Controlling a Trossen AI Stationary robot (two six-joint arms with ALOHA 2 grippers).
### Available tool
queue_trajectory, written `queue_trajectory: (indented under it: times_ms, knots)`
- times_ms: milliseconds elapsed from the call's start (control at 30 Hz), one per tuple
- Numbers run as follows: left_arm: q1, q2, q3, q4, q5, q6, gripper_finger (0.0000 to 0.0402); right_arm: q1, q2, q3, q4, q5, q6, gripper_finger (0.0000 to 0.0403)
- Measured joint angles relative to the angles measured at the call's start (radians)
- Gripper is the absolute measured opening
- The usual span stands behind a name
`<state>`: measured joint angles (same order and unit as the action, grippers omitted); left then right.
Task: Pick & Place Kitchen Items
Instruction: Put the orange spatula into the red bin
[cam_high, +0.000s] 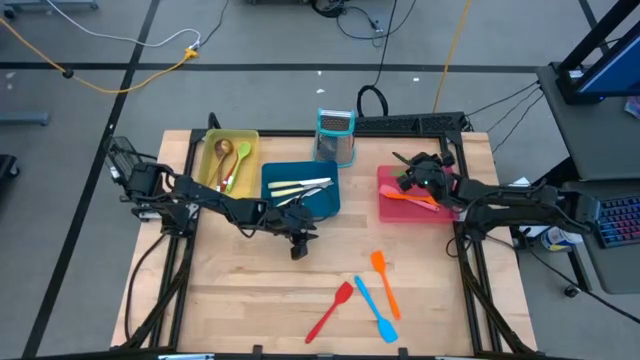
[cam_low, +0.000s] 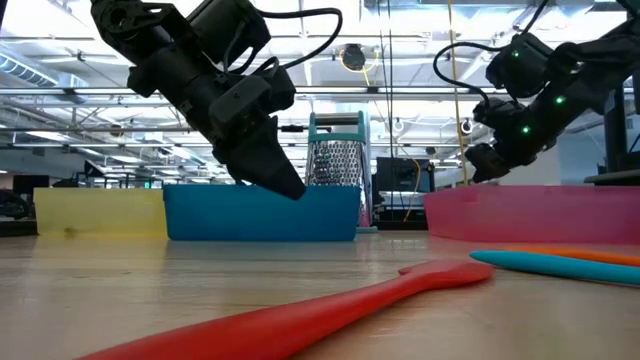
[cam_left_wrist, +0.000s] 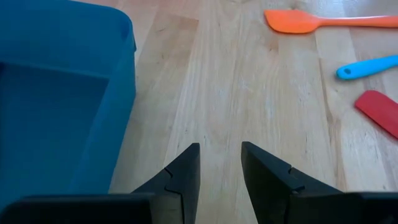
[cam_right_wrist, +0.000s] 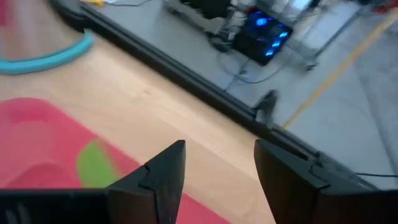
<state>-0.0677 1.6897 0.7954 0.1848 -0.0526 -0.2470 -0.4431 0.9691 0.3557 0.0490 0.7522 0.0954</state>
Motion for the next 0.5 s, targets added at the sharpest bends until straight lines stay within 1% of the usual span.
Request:
queue_trajectory:
  times_ms: [133,267,367,500]
  knots:
    - [0.0,0.0,0.0,0.0,0.0,0.003,0.012,-0.008,0.0,-0.008,-0.001,-0.147,0.035,0.0187]
    - [0.0,0.0,0.0,0.0,0.0,0.006,0.012,0.003,0.0,-0.009,0.021,-0.214,0.074,0.0187]
    - [0.0,0.0,0.0,0.0,0.001,0.006,0.012,0.026,0.0,-0.009,0.104,-0.315,0.068,0.0183]
    - [0.0,0.0,0.0,0.0,0.001,0.008,0.012,0.093,0.0,-0.009,0.296,-0.527,0.078,0.0172]
